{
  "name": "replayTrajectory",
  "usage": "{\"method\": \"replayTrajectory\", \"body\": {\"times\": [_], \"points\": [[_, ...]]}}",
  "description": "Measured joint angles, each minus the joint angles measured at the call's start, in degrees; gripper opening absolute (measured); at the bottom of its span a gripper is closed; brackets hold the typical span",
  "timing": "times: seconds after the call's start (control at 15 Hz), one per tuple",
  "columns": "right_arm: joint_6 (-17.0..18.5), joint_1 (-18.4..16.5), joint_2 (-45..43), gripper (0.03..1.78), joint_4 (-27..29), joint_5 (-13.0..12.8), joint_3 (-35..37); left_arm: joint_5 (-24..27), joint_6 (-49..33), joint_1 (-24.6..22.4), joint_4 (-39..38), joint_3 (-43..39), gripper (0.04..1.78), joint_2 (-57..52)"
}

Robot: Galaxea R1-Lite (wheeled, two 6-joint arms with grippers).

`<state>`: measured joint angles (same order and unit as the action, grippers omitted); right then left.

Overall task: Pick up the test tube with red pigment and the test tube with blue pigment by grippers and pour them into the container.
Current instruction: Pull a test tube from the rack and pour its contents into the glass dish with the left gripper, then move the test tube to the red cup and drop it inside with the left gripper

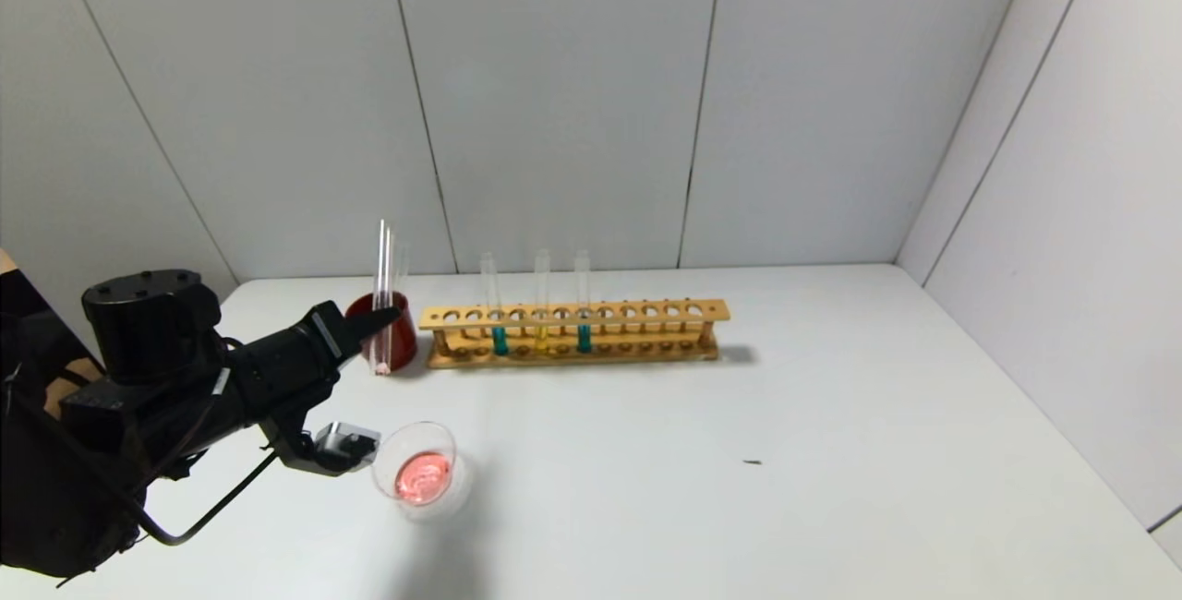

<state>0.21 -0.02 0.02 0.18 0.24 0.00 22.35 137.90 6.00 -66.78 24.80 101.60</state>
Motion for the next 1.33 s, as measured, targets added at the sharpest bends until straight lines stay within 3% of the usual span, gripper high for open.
{"method": "replayTrajectory", "body": {"times": [0.2,0.4,0.6,0.8,1.0,1.13,1.2,1.33], "points": [[0.0,0.0,0.0,1.75,0.0,0.0,0.0,-7.2,-9.8,0.7,-1.0,2.5,0.33,-1.2],[0.0,0.0,0.0,1.75,0.0,0.0,0.0,-21.3,-27.6,2.1,0.5,6.2,0.33,-4.8],[0.0,0.0,0.0,1.75,0.0,0.0,0.0,-32.8,-48.1,2.4,9.8,11.5,0.33,-8.5],[0.0,0.0,0.0,1.75,0.0,0.0,0.0,-37.3,-71.0,1.4,23.6,21.5,0.33,-10.7],[0.0,0.0,0.0,1.75,0.0,0.0,0.0,-32.4,-96.0,-0.4,43.3,35.0,0.33,-12.2],[0.0,0.0,0.0,1.75,0.0,0.0,0.0,-22.2,-113.0,-2.1,54.2,40.3,0.33,-12.6],[0.0,0.0,0.0,1.75,0.0,0.0,0.0,-16.7,-120.2,-3.1,57.0,41.5,0.33,-12.3],[0.0,0.0,0.0,1.75,0.0,0.0,0.0,-10.4,-127.2,-4.2,54.5,40.6,0.33,-11.4]]}}
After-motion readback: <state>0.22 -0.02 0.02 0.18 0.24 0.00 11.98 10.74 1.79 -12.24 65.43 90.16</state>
